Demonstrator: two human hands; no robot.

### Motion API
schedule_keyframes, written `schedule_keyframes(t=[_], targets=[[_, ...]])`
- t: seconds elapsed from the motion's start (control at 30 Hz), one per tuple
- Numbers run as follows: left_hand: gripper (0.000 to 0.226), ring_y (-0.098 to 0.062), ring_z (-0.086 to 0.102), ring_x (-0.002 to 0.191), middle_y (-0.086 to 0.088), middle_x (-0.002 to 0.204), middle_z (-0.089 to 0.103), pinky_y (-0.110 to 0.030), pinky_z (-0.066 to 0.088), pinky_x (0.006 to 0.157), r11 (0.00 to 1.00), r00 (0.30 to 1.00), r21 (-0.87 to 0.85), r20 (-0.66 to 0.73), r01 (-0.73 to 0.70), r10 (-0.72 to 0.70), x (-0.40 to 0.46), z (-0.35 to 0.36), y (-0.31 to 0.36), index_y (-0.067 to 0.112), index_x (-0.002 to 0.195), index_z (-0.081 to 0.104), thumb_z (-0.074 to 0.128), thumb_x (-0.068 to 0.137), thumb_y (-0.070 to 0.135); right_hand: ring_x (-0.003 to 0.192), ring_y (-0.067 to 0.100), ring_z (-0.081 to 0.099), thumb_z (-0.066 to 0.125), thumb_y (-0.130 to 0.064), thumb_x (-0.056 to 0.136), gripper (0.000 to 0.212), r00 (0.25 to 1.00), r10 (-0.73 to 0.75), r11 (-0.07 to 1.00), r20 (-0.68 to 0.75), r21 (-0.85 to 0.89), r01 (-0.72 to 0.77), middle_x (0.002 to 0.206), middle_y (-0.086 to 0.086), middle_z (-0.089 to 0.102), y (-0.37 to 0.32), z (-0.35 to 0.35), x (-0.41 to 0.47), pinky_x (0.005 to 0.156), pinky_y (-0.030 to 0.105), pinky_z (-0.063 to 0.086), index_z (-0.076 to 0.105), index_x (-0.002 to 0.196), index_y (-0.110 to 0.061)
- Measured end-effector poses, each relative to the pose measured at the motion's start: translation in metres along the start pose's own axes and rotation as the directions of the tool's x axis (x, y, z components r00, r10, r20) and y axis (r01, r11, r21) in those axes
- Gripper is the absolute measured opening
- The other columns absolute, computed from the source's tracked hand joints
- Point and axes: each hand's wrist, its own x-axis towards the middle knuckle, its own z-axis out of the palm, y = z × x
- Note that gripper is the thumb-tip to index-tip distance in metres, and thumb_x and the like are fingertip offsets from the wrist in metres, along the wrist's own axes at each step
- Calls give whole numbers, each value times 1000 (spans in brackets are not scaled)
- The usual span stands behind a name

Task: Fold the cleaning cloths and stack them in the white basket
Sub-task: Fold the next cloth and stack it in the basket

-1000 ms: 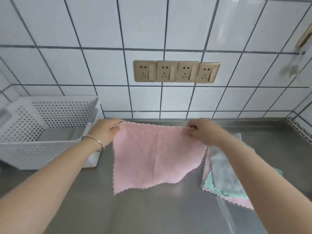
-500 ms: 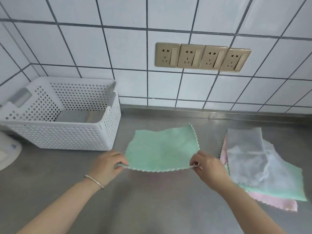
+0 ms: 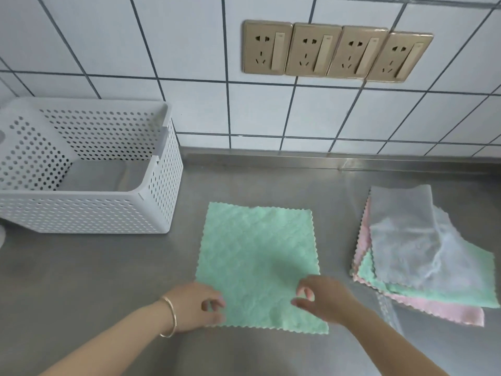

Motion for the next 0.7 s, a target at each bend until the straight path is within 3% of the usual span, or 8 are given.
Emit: schedule_keyframes(t=[0.07, 0.1, 0.17, 0.27, 0.37, 0.47, 0.53, 0.7], targets=[[15, 5, 57, 75, 28, 74, 61, -14, 44, 74, 982, 979, -176, -176, 74, -105, 28, -26, 2, 47, 76, 58, 50, 70, 58, 88, 13, 59, 49, -47, 89, 25, 978, 175, 976, -115, 150, -157, 92, -11, 61, 4, -24, 25, 78, 27, 48, 63, 102, -30], [4, -3, 61, 79, 21, 76, 63, -16, 43, 71, 957, 938, -257, -278, 135, -207, 44, -40, -1, 44, 78, 58, 55, 78, 47, 88, 17, 61, 49, -41, 90, 23, 948, 280, 936, -154, 262, -234, 93, -6, 64, 8, -33, 41, 77, 27, 49, 64, 102, -27], [10, -18, 65, 82, 4, 79, 68, -23, 43, 71, 850, 800, -460, -392, 257, -454, 78, -65, -13, 27, 94, 63, 57, 86, 31, 89, 23, 62, 49, -29, 88, 24, 867, 473, 790, -158, 510, -339, 95, 2, 68, 16, -49, 73, 77, 29, 51, 64, 106, -22], [16, -19, 61, 58, 0, 57, 64, -27, 49, 63, 676, 643, -666, -375, 314, -668, 119, -87, -32, 15, 96, 62, 57, 88, 28, 94, 27, 65, 51, -23, 83, 33, 760, 643, 575, -98, 717, -394, 101, 10, 70, 30, -59, 113, 85, 36, 54, 63, 114, -16], [23, -17, 57, 49, -6, 62, 64, -24, 45, 53, 588, 550, -750, -366, 303, -751, 141, -92, -41, 9, 102, 63, 60, 87, 26, 95, 29, 64, 50, -20, 83, 29, 707, 700, 545, -100, 715, -438, 101, 12, 69, 31, -59, 133, 82, 31, 52, 67, 105, -12], [19, -22, 66, 62, -6, 63, 68, -29, 54, 63, 655, 536, -655, -422, 377, -731, 154, -92, -42, 13, 83, 69, 57, 87, 28, 96, 31, 62, 49, -22, 85, 26, 688, 716, 587, -118, 636, -501, 102, 15, 67, 29, -57, 146, 75, 29, 45, 67, 99, -11], [23, -24, 69, 72, -8, 67, 71, -33, 56, 72, 683, 529, -601, -451, 415, -719, 157, -90, -43, 15, 74, 68, 54, 88, 27, 100, 32, 61, 47, -26, 90, 29, 673, 727, 600, -138, 604, -524, 107, 16, 66, 28, -56, 149, 78, 31, 46, 65, 105, -9], [27, -25, 67, 73, -4, 67, 71, -29, 52, 68, 700, 492, -520, -498, 490, -714, 164, -85, -46, 15, 78, 69, 48, 89, 28, 107, 34, 58, 45, -27, 95, 32, 651, 741, 612, -165, 564, -554, 115, 17, 63, 28, -53, 153, 84, 35, 46, 60, 115, -7]])
